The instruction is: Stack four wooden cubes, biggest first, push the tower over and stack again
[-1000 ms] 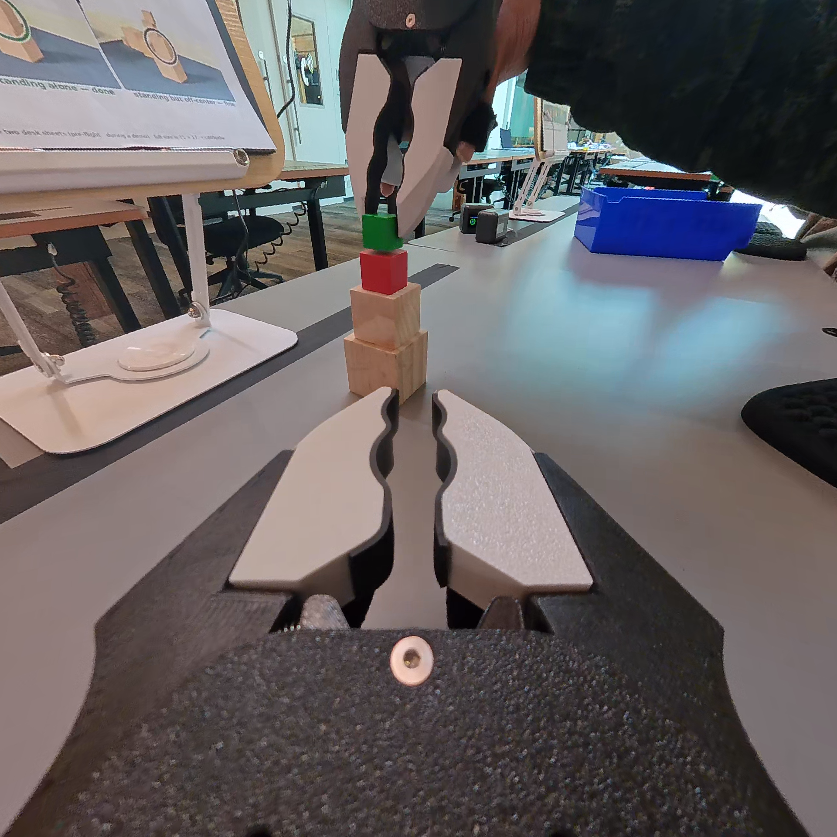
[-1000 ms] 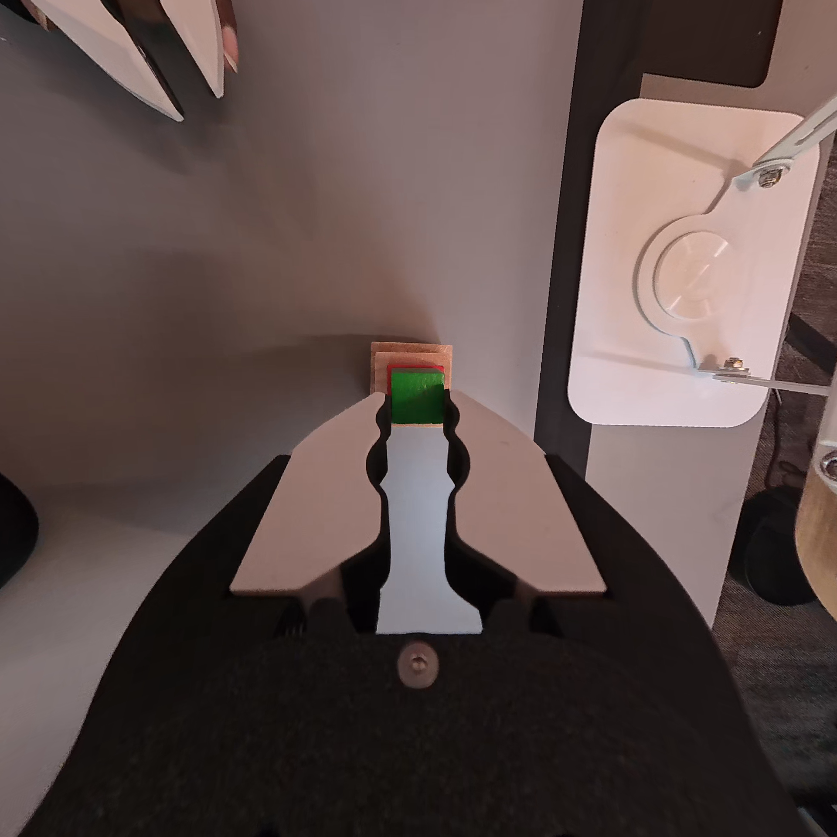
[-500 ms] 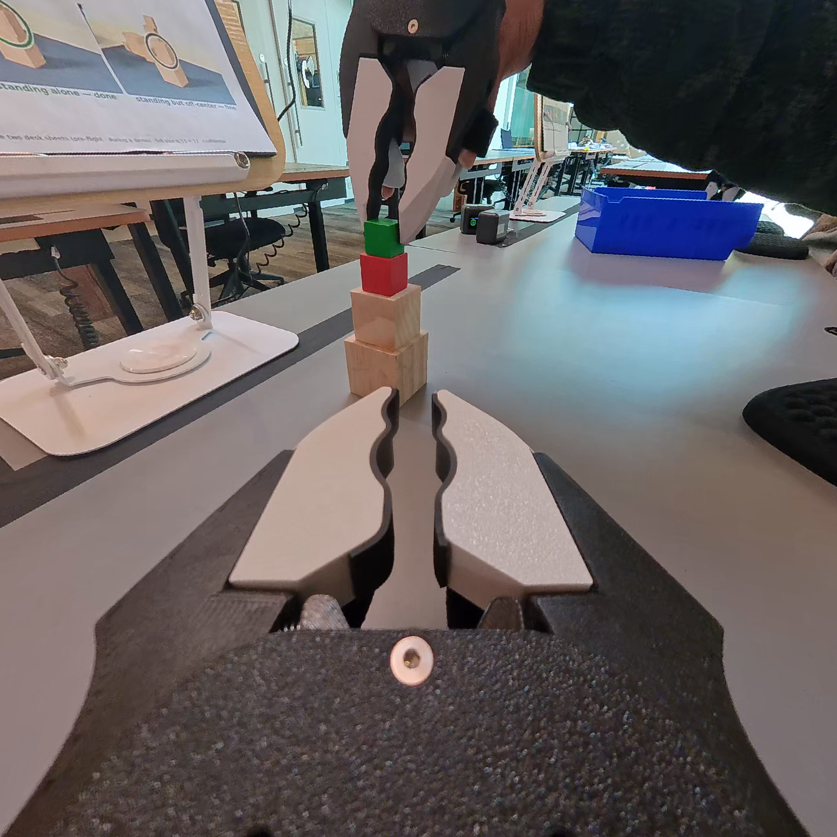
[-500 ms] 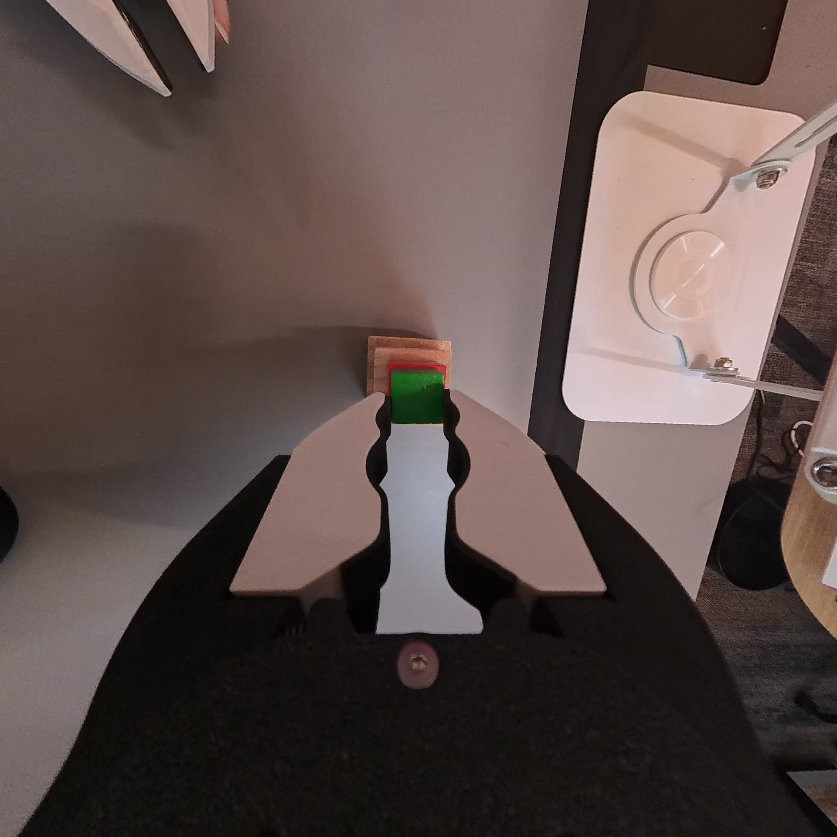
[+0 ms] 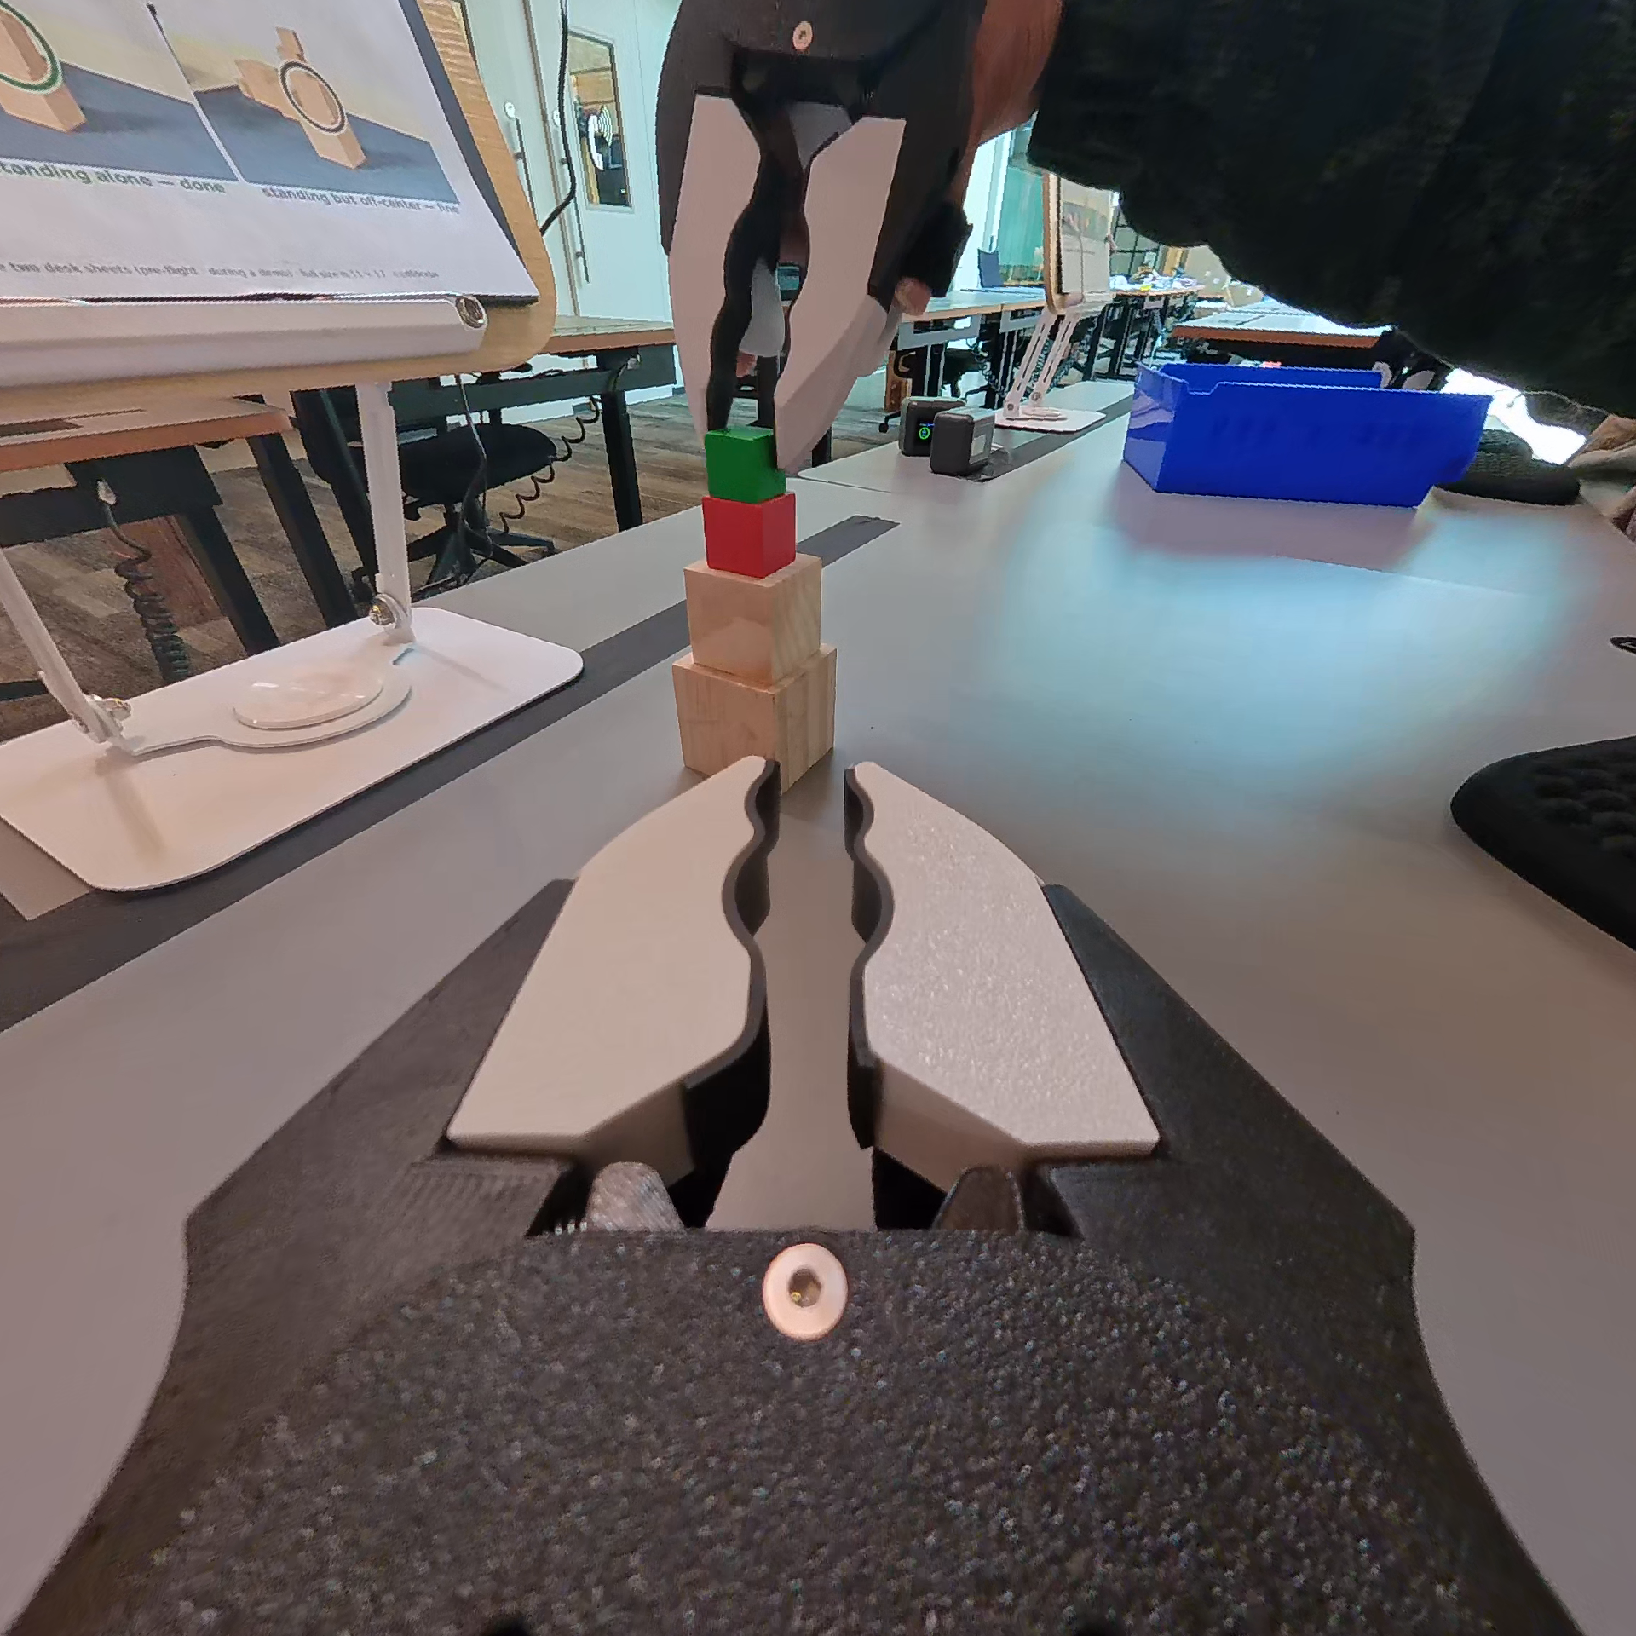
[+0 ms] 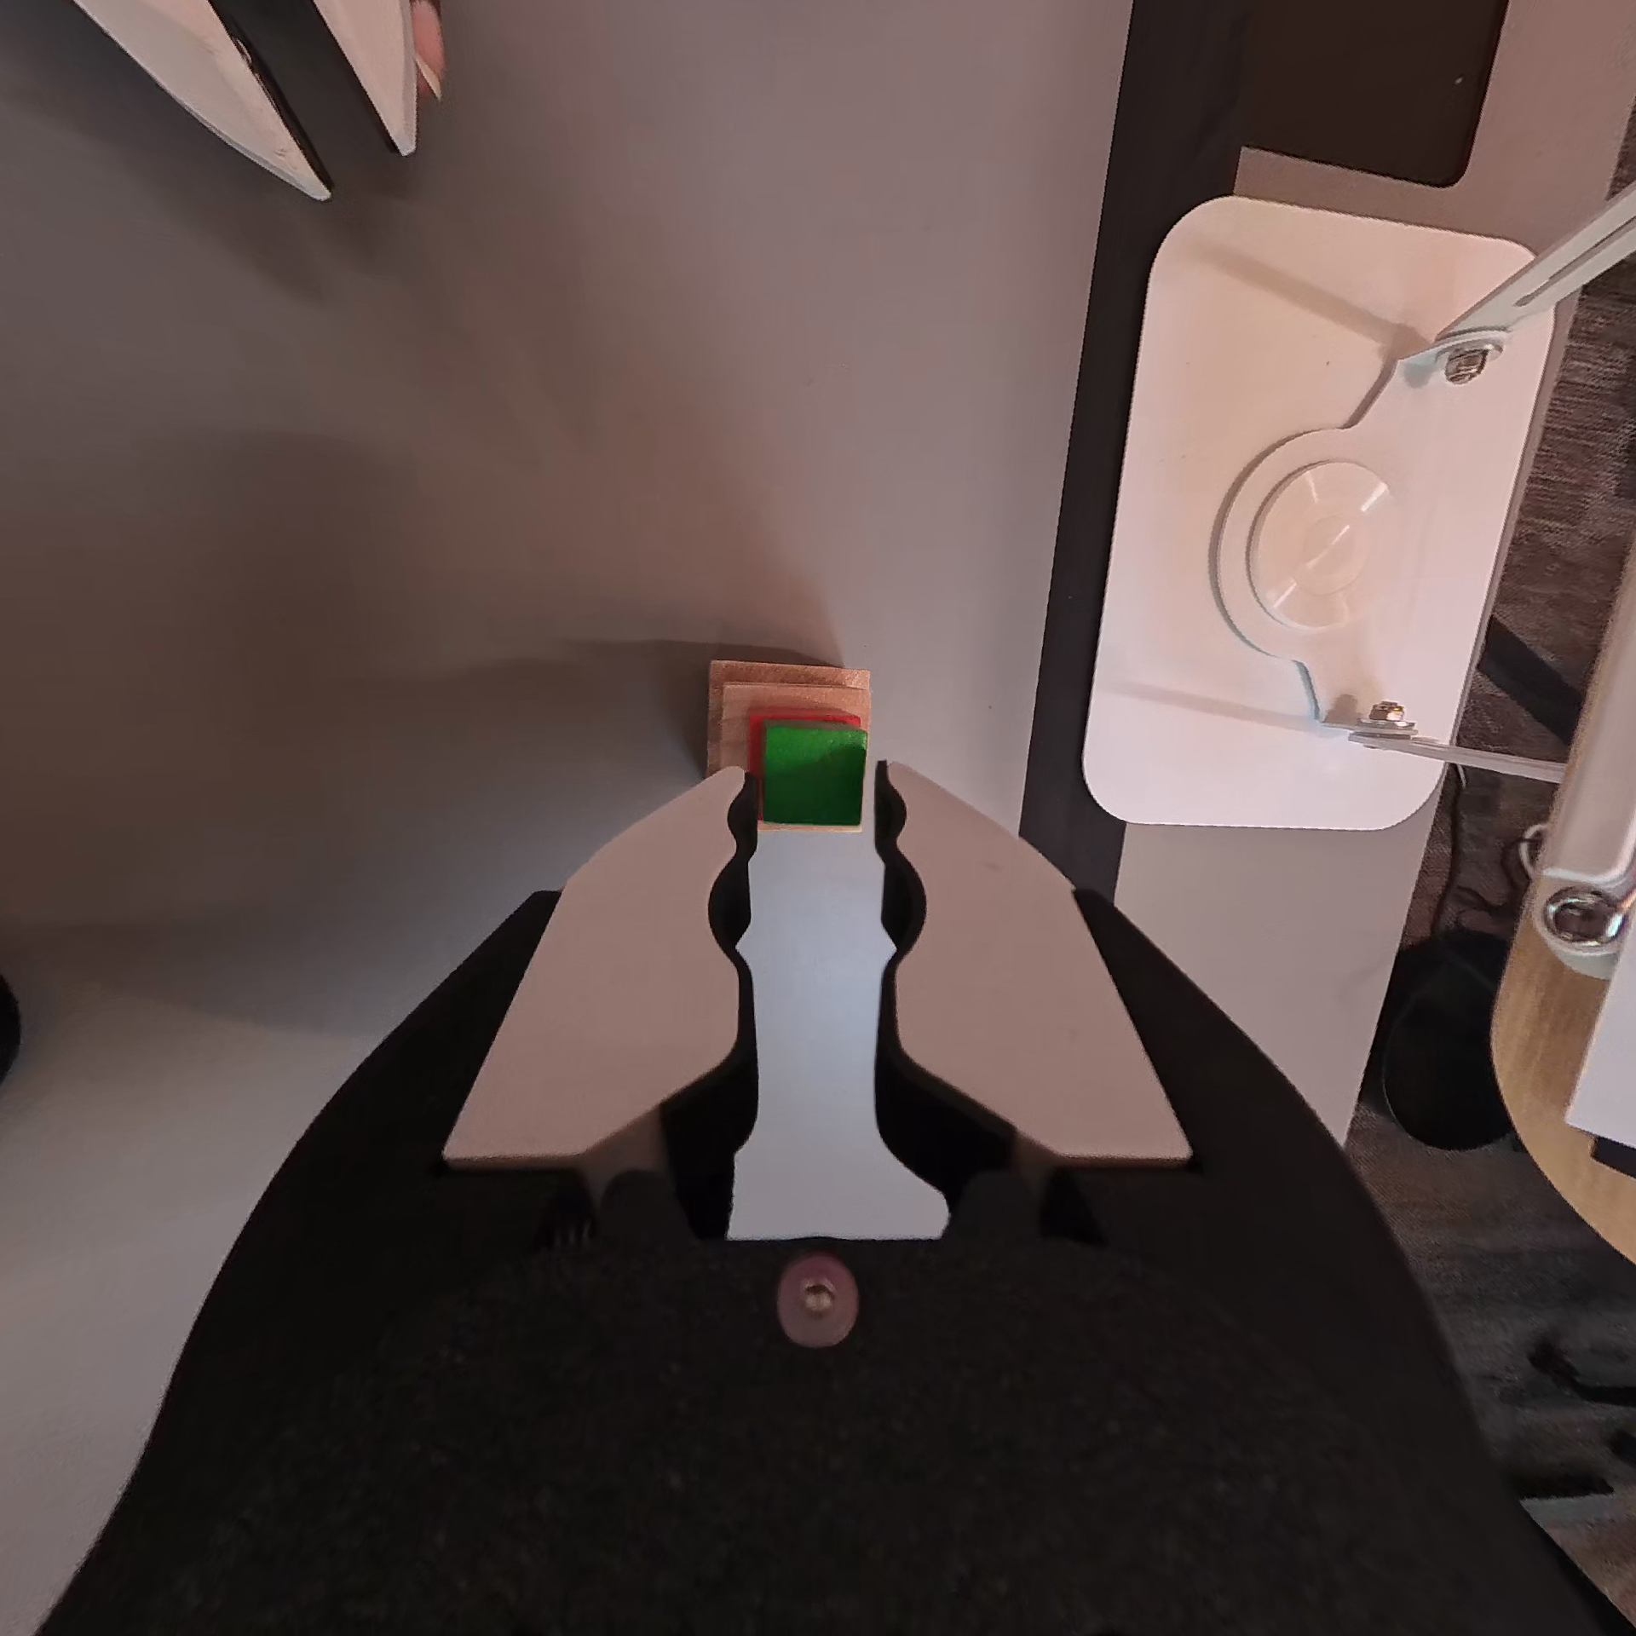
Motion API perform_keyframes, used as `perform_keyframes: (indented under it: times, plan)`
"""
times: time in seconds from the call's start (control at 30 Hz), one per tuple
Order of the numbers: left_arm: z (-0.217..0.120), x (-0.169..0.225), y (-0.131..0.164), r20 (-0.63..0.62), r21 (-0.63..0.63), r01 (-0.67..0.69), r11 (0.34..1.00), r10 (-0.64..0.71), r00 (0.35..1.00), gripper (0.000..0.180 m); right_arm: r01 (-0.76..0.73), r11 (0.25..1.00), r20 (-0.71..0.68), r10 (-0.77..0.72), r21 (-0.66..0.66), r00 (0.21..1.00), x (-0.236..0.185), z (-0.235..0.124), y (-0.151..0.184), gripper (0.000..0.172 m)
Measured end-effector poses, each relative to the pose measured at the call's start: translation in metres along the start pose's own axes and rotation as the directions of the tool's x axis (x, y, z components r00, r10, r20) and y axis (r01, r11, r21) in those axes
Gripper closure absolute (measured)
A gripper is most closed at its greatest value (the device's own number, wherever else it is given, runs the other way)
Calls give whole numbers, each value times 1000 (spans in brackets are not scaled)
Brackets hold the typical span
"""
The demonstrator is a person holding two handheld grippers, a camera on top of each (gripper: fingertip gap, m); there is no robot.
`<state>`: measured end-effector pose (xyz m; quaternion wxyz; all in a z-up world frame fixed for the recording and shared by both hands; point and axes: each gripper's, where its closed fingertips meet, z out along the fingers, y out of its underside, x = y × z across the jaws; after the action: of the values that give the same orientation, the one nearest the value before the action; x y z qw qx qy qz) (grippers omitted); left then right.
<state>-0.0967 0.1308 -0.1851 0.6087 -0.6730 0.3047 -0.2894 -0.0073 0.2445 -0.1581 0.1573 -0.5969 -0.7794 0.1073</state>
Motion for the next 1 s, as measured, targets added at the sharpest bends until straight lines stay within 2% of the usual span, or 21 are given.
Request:
perform_keyframes:
  times: [0.17, 0.3, 0.43, 0.6, 0.67, 0.9, 1.0]
  plan:
    - [0, 0, 0, -1, 1, 1, 1000, -1, 1000, 167, -13, 999, -38, 15, 51, 999, 1, -12, -4, 143]
    - [-2, -2, -3, 16, 15, -6, 1000, 5, 1000, 168, -65, 978, -86, 83, 196, 993, -1, -27, -14, 144]
    - [-7, -10, -12, 76, 57, -28, 998, 24, 997, 179, -138, 933, -127, 190, 332, 974, -11, -40, -9, 152]
    - [-14, -21, -20, 126, 99, -6, 995, -7, 992, 180, -193, 835, -224, 349, 515, 910, -20, -43, 9, 171]
    - [-17, -24, -22, 142, 111, -8, 994, -8, 990, 180, -196, 770, -242, 414, 608, 878, -24, -42, 15, 171]
    - [-31, -35, -29, 190, 115, -36, 993, 14, 982, 180, -214, 598, -280, 623, 773, 730, -19, -13, 56, 171]
    - [-45, -45, -28, 222, 109, -38, 993, 13, 975, 180, -223, 565, -302, 686, 794, 662, -6, 5, 73, 171]
